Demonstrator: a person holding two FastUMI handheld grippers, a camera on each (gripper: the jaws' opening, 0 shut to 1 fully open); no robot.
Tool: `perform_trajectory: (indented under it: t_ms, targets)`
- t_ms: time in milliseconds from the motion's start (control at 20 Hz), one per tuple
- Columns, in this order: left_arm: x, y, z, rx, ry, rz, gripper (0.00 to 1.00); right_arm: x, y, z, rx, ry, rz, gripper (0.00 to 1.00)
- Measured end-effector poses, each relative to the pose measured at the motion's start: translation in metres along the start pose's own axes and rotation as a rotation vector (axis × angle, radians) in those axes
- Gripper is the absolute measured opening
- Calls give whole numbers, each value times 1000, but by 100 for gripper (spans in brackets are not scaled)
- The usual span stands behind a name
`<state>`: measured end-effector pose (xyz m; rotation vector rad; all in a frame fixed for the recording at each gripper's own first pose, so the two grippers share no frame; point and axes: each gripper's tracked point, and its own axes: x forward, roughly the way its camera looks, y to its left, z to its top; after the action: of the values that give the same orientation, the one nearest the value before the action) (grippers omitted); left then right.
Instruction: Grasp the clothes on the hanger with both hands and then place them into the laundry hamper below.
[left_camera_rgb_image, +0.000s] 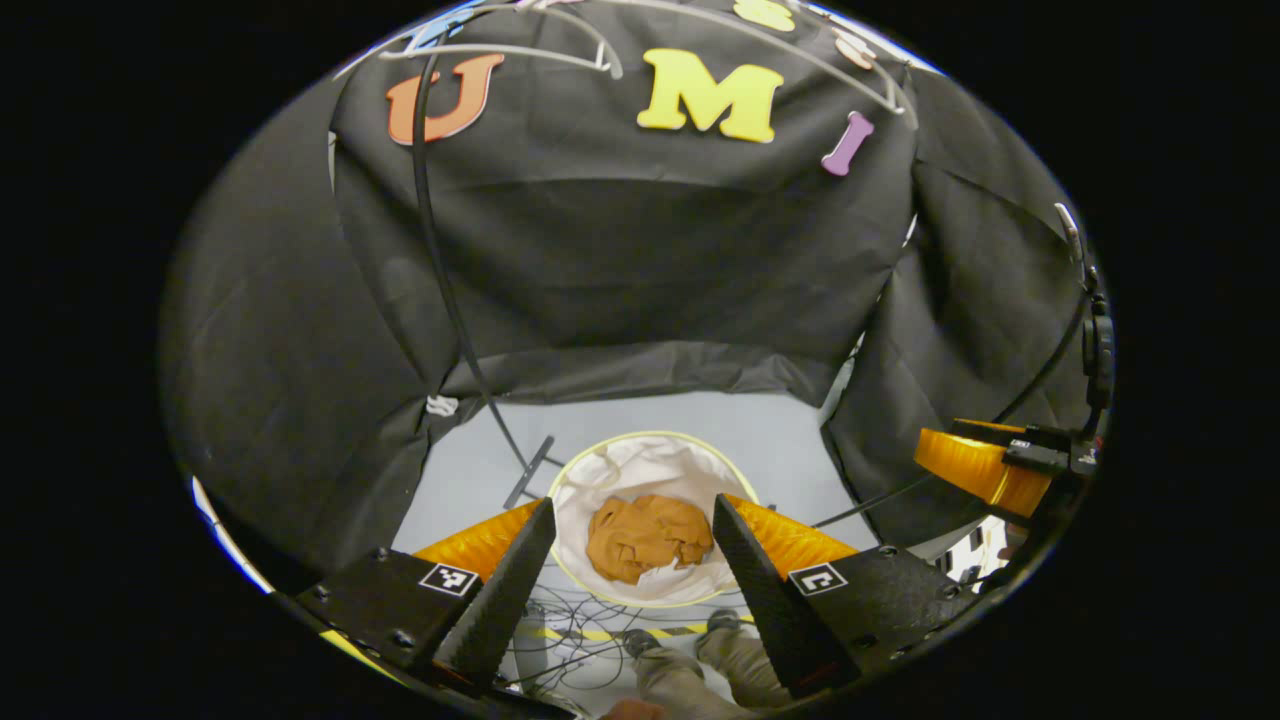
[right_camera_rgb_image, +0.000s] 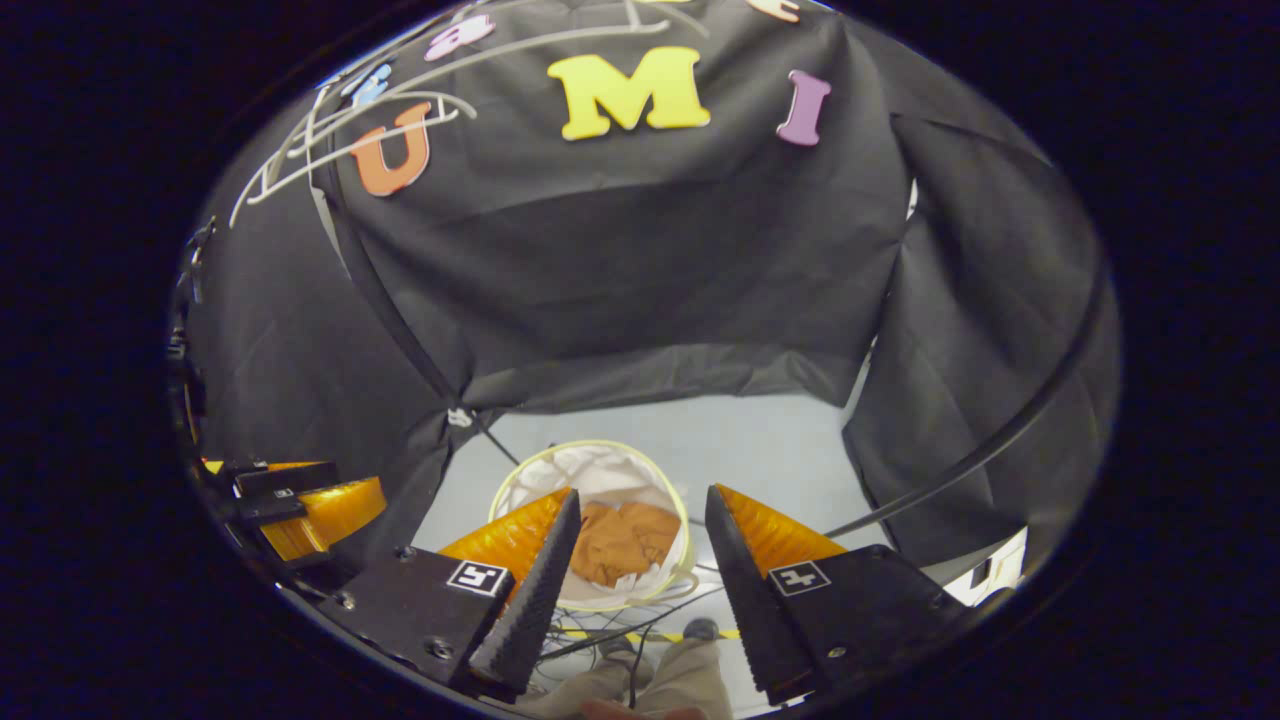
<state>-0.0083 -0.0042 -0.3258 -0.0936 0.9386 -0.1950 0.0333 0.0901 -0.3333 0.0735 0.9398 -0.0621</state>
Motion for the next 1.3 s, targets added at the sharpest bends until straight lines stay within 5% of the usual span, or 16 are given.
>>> perform_trajectory:
  t_ms: [250, 600, 750, 800, 900, 1150, 1300]
  targets:
    - [-68, -16, 36, 14, -164, 20, 96, -62, -5, 27, -44, -157, 39, 82]
    - [-145, -45, 26, -17, -303, 102, 97, -132, -20, 22, -97, -250, 111, 81]
    - [-208, -64, 35, -27, -430, 125, 100, -183, -40, 30, -105, -348, 135, 82]
    - [-231, -71, 41, -20, -487, 134, 92, -201, -47, 32, -112, -384, 142, 82]
    - [-266, -81, 39, -1, -597, 147, 100, -240, -54, 48, -116, -484, 157, 81]
    - [-319, -87, 26, 2, -768, 157, 100, -323, -72, 73, -105, -682, 200, 81]
    - [-353, -85, 41, 44, -855, 199, 100, -368, -90, 87, -107, -780, 164, 81]
